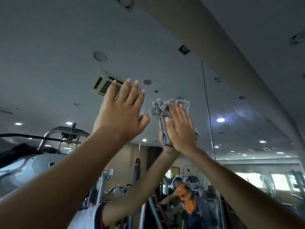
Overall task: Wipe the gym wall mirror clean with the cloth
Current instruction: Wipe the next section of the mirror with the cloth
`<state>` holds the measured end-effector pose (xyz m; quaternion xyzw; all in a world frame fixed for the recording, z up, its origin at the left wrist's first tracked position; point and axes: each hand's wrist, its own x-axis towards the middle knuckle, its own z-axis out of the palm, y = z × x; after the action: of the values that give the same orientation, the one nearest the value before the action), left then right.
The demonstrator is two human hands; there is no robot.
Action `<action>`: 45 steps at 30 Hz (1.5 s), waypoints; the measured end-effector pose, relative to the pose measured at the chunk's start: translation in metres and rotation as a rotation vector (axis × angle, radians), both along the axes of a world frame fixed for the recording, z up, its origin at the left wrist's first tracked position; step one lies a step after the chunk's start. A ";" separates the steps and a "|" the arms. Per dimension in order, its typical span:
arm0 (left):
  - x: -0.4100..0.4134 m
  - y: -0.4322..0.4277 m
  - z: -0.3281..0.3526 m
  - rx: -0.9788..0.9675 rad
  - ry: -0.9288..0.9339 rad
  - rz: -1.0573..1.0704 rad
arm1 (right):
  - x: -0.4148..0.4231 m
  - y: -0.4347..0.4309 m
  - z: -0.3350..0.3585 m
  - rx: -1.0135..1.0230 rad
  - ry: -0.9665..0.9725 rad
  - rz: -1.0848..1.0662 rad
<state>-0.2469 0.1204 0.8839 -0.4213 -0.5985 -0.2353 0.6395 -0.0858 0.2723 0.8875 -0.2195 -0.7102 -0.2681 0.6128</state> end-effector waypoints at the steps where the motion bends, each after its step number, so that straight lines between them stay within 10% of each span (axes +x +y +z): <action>1: 0.001 0.000 -0.003 0.000 -0.001 -0.004 | -0.001 0.000 0.010 -0.048 0.066 -0.014; 6: 0.001 -0.002 -0.008 -0.005 -0.004 -0.023 | -0.033 -0.034 0.074 -0.358 0.307 -0.007; 16: 0.001 0.000 -0.010 0.023 0.003 -0.045 | -0.006 -0.003 -0.008 0.043 -0.055 -0.008; 23: 0.001 0.000 -0.008 0.032 -0.005 -0.052 | -0.017 -0.013 0.071 -0.351 0.383 -0.042; 32: -0.002 0.006 -0.008 0.047 0.009 -0.019 | -0.014 -0.013 -0.015 0.039 -0.029 -0.002; 40: -0.001 0.006 -0.008 0.057 0.019 -0.026 | 0.004 0.009 0.045 -0.315 0.317 -0.010; 45: -0.003 0.003 -0.008 0.046 0.016 -0.018 | -0.029 -0.024 0.026 -0.077 0.100 -0.026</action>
<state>-0.2497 0.1237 0.8755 -0.4136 -0.5841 -0.2512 0.6517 -0.1150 0.2488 0.9138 -0.2653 -0.6855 -0.2375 0.6351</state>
